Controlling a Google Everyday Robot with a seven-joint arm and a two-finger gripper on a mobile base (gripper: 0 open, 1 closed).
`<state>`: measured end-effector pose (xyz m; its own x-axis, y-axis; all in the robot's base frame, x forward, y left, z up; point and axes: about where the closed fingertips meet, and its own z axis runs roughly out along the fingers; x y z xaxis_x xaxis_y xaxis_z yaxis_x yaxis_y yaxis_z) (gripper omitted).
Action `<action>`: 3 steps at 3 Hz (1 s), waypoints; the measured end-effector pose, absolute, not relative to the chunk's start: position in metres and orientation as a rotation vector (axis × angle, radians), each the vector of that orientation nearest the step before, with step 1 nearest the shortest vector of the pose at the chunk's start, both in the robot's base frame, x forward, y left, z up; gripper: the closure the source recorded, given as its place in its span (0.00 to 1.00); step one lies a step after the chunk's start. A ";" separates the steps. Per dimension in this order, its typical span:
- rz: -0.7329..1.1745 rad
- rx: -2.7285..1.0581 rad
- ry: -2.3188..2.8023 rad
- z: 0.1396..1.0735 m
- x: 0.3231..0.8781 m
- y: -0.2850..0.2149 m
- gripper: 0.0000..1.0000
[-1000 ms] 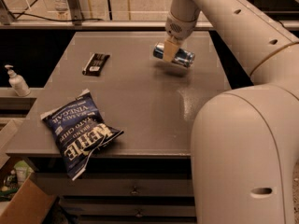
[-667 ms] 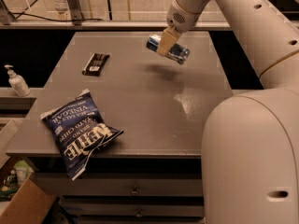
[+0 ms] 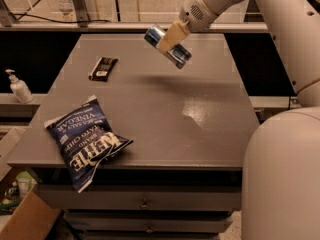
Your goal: Place redbull can upright
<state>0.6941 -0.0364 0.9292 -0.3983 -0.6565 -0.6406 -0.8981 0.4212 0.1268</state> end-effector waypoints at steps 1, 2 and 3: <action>0.632 -1.313 2.179 0.928 0.695 -0.037 1.00; 0.650 -1.288 2.177 0.925 0.696 -0.036 1.00; 0.758 -1.178 2.133 0.915 0.695 -0.040 1.00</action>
Offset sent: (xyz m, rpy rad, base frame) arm -0.0019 -0.0054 -0.0048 0.0416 0.0057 -0.0377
